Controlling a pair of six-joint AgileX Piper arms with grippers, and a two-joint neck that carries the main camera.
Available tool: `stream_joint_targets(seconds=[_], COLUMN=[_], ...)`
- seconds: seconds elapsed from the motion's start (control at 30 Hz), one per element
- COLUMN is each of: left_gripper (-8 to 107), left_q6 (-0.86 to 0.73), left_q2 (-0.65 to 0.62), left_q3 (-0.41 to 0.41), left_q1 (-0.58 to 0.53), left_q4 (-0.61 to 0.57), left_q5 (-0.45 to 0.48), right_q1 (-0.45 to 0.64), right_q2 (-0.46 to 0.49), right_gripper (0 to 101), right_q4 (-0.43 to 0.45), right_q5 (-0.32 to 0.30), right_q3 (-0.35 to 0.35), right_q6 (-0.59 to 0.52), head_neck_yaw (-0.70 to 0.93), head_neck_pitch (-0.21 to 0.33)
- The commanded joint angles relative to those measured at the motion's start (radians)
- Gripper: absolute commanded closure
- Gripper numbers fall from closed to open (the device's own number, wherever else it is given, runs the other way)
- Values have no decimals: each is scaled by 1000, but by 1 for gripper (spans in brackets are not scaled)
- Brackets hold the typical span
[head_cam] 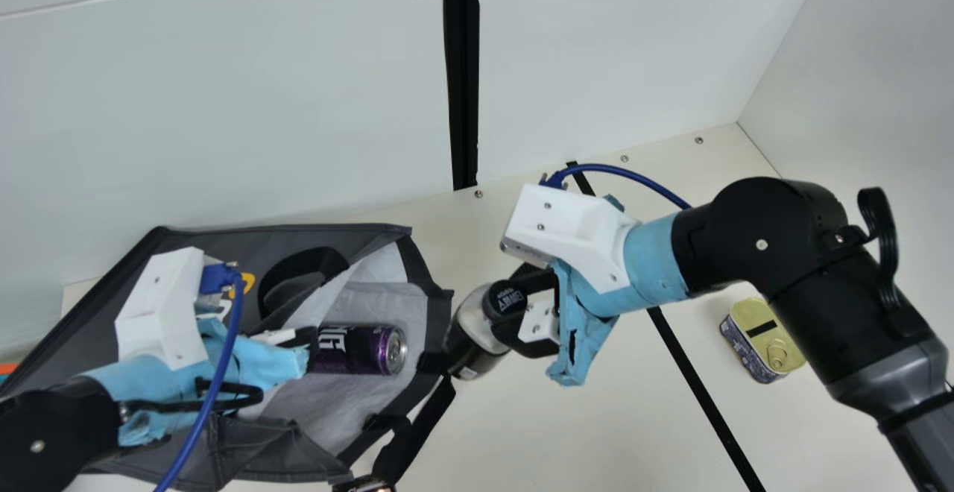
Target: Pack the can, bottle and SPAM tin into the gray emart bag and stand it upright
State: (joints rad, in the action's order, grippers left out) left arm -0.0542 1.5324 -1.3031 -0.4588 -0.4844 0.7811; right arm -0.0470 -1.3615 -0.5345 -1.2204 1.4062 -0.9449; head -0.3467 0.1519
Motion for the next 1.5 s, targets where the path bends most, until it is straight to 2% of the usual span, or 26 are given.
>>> stream_joint_targets(seconds=[0.0,0.47,1.1,1.47], left_gripper=[107,107,107,107], left_q6=[0,0,0,0], left_q2=[0,0,0,0], left_q3=[0,0,0,0], left_q1=[0,0,0,0], left_q4=[0,0,0,0], left_q5=[0,0,0,0], right_q1=[-4,-44,-112,-195], right_q2=[0,-23,-98,-141], right_gripper=[101,101,101,101], right_q4=[-23,-96,-105,-96], right_q5=[0,0,0,87], right_q3=[11,69,130,86], right_q6=[7,57,126,171], head_neck_yaw=[-2,-2,-2,-2], head_neck_pitch=[23,23,23,23])
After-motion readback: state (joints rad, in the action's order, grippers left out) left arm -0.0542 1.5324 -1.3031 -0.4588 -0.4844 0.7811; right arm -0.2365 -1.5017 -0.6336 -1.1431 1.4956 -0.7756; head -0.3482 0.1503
